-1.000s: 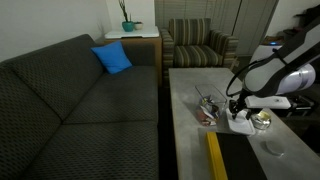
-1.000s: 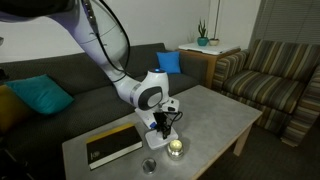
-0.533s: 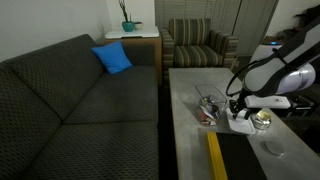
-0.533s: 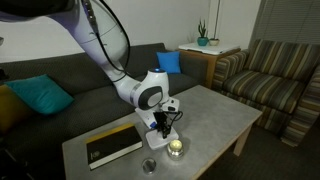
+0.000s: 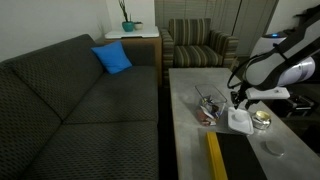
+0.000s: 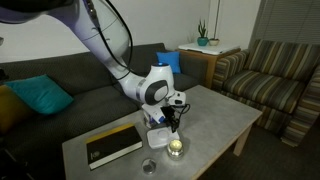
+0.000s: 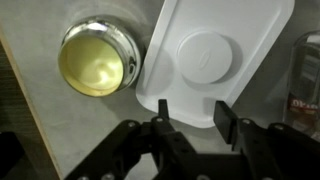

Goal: Place the white lid on top of the food container on the left

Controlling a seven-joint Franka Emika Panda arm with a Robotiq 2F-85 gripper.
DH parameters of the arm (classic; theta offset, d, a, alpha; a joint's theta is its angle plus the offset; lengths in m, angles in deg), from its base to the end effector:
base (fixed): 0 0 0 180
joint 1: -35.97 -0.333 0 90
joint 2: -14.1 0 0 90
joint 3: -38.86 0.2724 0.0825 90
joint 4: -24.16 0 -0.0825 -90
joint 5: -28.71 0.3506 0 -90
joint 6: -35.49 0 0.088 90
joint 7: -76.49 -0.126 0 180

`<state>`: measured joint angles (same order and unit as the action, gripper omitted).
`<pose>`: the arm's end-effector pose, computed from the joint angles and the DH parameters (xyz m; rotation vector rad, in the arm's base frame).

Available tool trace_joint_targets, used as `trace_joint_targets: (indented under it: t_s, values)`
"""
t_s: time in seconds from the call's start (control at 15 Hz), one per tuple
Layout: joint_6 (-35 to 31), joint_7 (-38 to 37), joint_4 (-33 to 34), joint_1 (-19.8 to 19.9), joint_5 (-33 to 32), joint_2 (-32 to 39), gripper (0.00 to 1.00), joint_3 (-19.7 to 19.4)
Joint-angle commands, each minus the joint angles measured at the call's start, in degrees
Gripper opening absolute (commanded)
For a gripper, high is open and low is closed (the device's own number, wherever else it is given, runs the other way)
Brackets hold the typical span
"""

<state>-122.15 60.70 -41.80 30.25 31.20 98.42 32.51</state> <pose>0.6302 0.0069 -0.0963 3.0494 -0.3349 0.2234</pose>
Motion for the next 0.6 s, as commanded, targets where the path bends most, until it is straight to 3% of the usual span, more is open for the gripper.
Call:
trace_joint_targets:
  t_s: [0.0, 0.07, 0.2, 0.4, 0.53]
  values:
    - [-0.59, -0.57, 1.38, -0.93, -1.01, -0.01, 0.34, -2.05]
    - [-0.24, 0.22, 1.69, -0.53, -1.01, -0.01, 0.76, -1.4]
    - [0.28, 1.74, 1.67, 0.33, -0.73, -0.01, 0.73, 0.55]
    - [1.24, 2.75, 1.14, 0.93, -0.22, 0.06, 0.93, 2.49]
    - [1.96, 3.13, 0.78, 1.27, 0.0, 0.16, 1.0, 3.42]
